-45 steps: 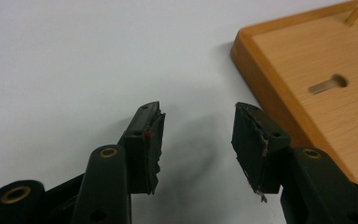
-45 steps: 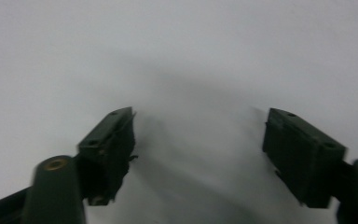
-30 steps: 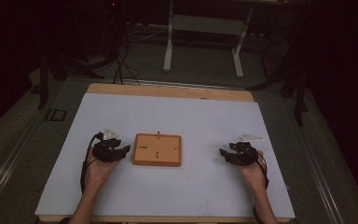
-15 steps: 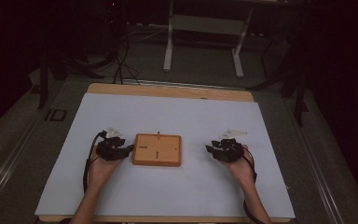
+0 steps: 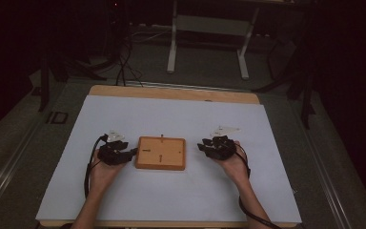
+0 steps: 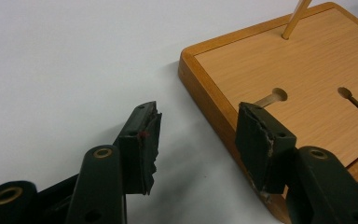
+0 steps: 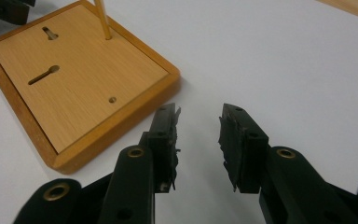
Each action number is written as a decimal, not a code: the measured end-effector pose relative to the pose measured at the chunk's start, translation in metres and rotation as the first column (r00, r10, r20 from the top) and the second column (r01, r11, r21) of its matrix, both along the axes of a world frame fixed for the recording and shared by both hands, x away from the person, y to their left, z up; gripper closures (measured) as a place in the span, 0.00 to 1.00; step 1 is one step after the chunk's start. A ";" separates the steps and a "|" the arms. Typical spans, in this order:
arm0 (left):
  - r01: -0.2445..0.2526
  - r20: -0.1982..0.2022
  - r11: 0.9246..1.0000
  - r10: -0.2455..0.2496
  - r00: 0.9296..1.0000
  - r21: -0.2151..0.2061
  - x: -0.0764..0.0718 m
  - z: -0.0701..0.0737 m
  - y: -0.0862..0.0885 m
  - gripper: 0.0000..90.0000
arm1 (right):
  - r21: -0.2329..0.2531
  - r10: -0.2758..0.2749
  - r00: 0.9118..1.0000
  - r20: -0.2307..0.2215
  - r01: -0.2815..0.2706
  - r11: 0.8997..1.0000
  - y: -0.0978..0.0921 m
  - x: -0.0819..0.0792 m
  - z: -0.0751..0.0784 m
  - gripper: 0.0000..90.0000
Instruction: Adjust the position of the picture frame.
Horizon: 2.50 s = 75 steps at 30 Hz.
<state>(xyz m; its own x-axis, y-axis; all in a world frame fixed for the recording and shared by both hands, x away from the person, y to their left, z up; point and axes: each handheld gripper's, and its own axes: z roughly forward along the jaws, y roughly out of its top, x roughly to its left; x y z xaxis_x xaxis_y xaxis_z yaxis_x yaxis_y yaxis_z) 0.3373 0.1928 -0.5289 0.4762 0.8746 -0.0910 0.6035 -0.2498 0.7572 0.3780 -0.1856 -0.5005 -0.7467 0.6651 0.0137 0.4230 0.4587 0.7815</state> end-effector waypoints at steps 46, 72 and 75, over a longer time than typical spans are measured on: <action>-0.020 -0.012 1.000 0.019 1.000 -0.008 0.001 -0.002 0.007 0.54 | 0.045 0.134 0.990 -0.033 -0.132 0.990 0.074 0.028 -0.007 0.73; -0.023 -0.021 1.000 0.023 1.000 -0.003 0.002 -0.003 0.009 0.52 | 0.056 0.185 0.981 -0.055 -0.182 0.982 0.118 0.037 -0.017 0.83; -0.027 -0.023 1.000 0.027 0.999 -0.007 0.003 -0.003 0.011 0.52 | 0.058 0.171 0.984 -0.050 -0.168 0.984 0.123 0.037 -0.018 0.87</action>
